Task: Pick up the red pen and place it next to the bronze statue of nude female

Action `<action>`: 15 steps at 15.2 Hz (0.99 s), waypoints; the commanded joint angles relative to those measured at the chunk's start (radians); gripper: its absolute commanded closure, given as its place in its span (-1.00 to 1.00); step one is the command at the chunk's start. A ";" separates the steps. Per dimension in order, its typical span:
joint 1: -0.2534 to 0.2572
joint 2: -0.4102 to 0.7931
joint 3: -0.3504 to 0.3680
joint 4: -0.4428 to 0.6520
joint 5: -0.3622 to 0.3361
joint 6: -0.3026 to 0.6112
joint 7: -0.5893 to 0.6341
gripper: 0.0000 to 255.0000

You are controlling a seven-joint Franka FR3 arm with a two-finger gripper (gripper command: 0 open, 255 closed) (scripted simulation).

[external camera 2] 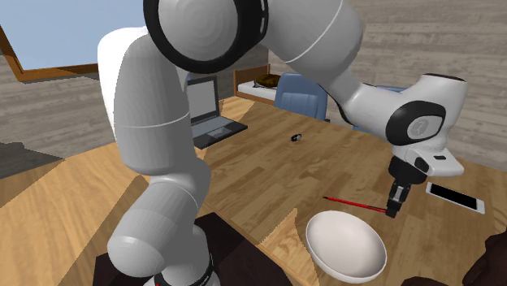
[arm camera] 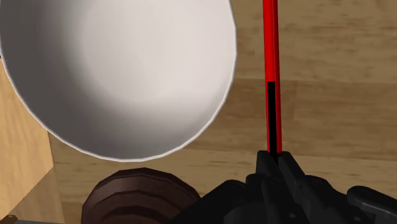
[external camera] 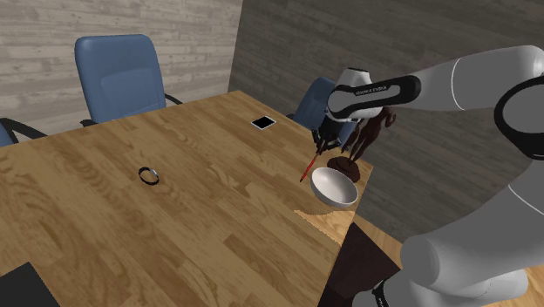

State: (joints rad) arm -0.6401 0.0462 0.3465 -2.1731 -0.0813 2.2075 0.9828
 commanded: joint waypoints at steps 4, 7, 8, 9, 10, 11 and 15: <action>0.002 0.040 -0.002 -0.025 -0.021 0.062 0.017 1.00; 0.003 0.066 -0.004 -0.039 -0.036 0.099 0.029 1.00; 0.004 0.075 -0.005 -0.043 -0.042 0.112 0.033 1.00; 0.004 0.084 -0.006 -0.047 -0.047 0.124 0.037 1.00; 0.005 0.093 -0.007 -0.051 -0.053 0.136 0.041 1.00; 0.006 0.103 -0.008 -0.054 -0.059 0.148 0.046 1.00; 0.010 0.142 -0.015 -0.066 -0.084 0.196 0.065 1.00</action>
State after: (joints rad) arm -0.6313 0.1775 0.3337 -2.2368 -0.1581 2.3914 1.0425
